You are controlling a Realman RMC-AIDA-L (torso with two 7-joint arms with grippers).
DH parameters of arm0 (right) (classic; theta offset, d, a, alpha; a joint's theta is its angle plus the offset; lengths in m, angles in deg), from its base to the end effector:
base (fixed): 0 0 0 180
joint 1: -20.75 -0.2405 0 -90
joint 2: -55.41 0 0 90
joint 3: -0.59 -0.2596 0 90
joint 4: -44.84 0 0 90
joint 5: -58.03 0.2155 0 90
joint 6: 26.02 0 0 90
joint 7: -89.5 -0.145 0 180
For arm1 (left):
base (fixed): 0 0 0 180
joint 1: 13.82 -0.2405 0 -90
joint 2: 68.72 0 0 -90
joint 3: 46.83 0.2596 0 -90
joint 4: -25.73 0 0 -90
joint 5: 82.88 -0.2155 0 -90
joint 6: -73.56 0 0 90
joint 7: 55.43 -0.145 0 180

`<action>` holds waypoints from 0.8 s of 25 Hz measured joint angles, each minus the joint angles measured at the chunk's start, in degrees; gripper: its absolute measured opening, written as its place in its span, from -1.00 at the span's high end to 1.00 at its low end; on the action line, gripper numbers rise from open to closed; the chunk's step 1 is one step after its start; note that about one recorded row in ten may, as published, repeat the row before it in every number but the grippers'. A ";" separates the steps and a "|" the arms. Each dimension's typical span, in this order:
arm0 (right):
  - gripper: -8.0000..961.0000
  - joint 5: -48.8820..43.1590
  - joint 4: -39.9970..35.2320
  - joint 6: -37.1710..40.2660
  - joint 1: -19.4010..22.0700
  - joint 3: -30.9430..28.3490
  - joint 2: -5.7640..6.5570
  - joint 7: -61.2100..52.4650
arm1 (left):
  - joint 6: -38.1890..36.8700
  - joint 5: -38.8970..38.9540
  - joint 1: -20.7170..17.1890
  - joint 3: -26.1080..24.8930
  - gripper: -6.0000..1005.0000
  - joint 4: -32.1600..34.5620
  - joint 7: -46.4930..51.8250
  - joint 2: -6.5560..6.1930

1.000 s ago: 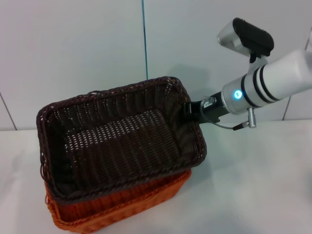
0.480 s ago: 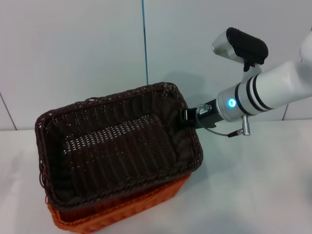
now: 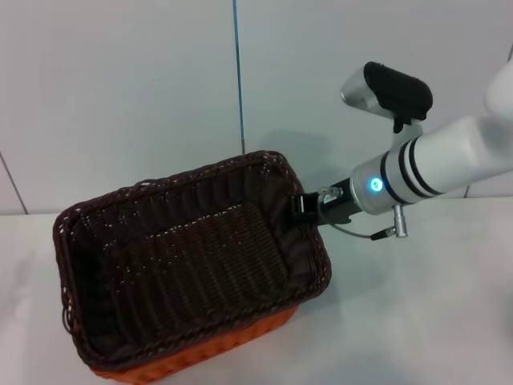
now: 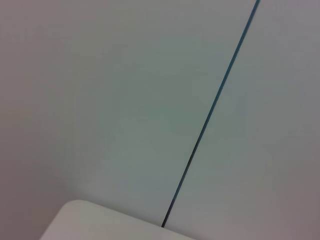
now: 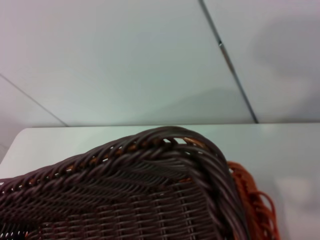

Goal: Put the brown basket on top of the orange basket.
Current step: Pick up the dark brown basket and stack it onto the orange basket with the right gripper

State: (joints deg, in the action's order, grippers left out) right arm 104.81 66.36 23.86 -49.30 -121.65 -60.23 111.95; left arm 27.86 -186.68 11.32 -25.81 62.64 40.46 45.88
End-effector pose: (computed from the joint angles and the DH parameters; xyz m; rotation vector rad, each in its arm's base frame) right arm 0.0956 0.4956 -0.0493 -1.5830 -2.4034 -0.6397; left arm -0.4148 0.3661 0.1326 -1.4579 -1.1881 -0.6157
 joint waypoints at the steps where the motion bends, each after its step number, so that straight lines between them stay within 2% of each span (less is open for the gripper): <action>1: 0.70 0.00 -0.24 -0.25 -0.11 0.00 -0.22 0.20 | 0.00 0.00 -0.06 -0.02 -0.72 0.00 0.00 0.08; 6: 0.70 -0.15 -1.27 -1.14 -0.33 -0.01 -0.83 0.82 | 0.00 0.00 -0.18 -0.17 -0.72 0.00 0.00 0.21; 20: 0.70 -0.12 -2.75 -4.69 0.27 0.00 -1.35 1.03 | 0.00 0.00 -0.10 -0.19 -0.71 -0.09 0.00 0.27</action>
State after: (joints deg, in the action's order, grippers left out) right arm 104.69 63.60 19.17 -49.04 -121.66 -61.58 112.98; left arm 27.86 -186.68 11.21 -26.00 62.55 40.46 46.15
